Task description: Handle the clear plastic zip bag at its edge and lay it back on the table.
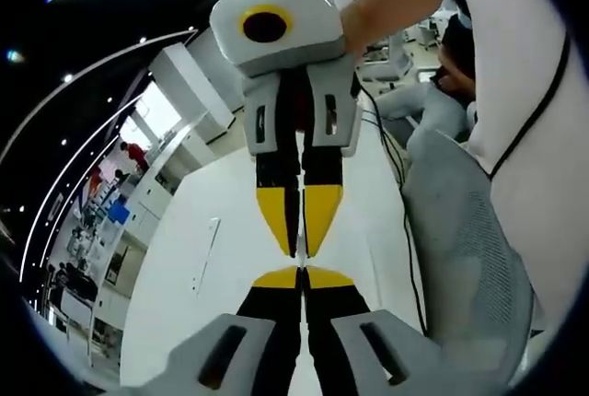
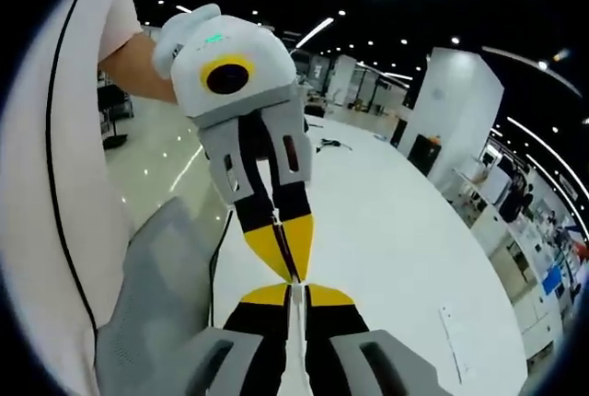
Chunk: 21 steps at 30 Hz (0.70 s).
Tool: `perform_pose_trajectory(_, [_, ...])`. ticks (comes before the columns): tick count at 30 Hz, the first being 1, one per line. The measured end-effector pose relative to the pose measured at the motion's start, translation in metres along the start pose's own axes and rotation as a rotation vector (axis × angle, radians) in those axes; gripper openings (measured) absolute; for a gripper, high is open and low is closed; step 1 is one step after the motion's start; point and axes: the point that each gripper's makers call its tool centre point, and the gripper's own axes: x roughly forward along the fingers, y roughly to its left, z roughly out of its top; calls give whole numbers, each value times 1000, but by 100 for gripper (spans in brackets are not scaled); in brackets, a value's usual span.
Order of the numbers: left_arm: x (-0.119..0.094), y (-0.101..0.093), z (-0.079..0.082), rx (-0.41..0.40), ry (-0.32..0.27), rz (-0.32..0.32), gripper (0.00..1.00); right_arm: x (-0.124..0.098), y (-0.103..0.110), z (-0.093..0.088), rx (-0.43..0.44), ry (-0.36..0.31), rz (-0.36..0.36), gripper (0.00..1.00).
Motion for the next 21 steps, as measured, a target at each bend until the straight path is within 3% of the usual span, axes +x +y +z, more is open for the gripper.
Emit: perform_pose_trajectory(21, [-1,1,-1,0,-5,2,0,2,1,-3,-61,13,-4,0])
